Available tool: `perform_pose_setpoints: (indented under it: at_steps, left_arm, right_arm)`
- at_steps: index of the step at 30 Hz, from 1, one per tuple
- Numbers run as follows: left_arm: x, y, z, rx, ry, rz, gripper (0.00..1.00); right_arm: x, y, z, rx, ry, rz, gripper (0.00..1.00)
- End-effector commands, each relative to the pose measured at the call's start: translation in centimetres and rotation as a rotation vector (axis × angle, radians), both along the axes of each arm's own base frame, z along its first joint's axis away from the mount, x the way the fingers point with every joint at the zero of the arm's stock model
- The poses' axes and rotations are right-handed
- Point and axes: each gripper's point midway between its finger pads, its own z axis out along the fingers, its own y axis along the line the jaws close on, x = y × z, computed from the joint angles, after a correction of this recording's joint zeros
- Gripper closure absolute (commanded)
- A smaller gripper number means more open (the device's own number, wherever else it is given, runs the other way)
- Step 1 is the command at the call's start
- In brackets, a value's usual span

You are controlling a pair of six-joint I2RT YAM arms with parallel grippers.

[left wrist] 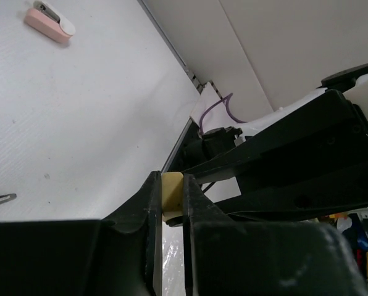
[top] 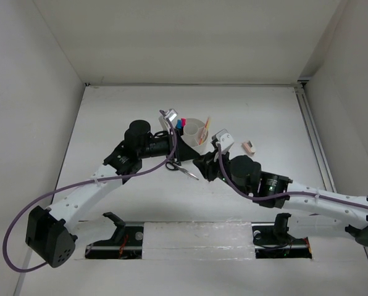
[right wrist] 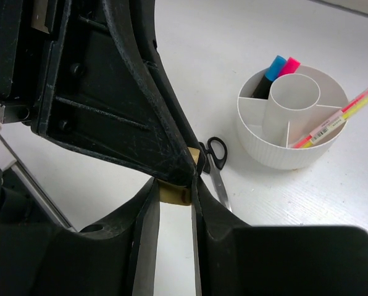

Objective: Sort the stationery into containers
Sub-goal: Place the stationery in the storage box.

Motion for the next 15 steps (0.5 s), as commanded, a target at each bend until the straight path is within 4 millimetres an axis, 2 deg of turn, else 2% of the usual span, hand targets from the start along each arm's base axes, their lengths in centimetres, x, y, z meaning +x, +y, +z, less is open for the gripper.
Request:
perform_pose_setpoints:
  at_steps: [1,4,5,7,8,9,11,12,14,15]
  left_arm:
    - [0.4,-0.3,0.5,0.002,-0.045,-0.008,1.0]
    - [0.9,-0.3,0.1,0.024,-0.039,0.009,1.0]
    - [1.4,-0.3,0.3,0.027,-0.043,0.026,1.0]
    - [2.2,-0.3,0.0,0.042,-0.04,0.068,1.0]
    - [2.8,-0.1,-0.3,0.057,-0.036,0.103,1.0]
    - [4.8,0.2,0.0,0.078,-0.051,0.202,1.0]
    - [6.6,0.8,0.1,0.105,-0.071,0.298,1.0]
    - [8.2,1.1,0.2,0.116,-0.068,0.377,1.0]
    - [9.6,1.2,0.2,0.13,-0.072,0.426,1.0]
    - [10.5,1.1,0.4,0.136,-0.075,0.451,1.0]
  right_arm:
    - [0.4,0.9,5.2,0.144,-0.07,-0.003,1.0]
    - [0.5,0.8,5.2,0.143,-0.071,-0.014,1.0]
    - [0.7,0.6,5.2,0.143,-0.072,-0.028,0.86]
    - [0.8,0.5,5.2,0.142,-0.073,-0.037,0.47]
    - [0.6,0.0,5.7,0.158,-0.079,-0.037,0.34]
    - [0.7,-0.5,6.1,0.179,-0.077,-0.054,0.15]
    - [0.7,-2.1,5.8,0.191,-0.065,-0.101,0.08]
    - [0.9,-3.1,5.6,0.191,-0.049,-0.14,0.06]
    - [0.9,-4.6,5.3,0.196,-0.027,-0.186,0.04]
    - [0.6,-5.7,5.9,0.232,-0.015,-0.206,0.04]
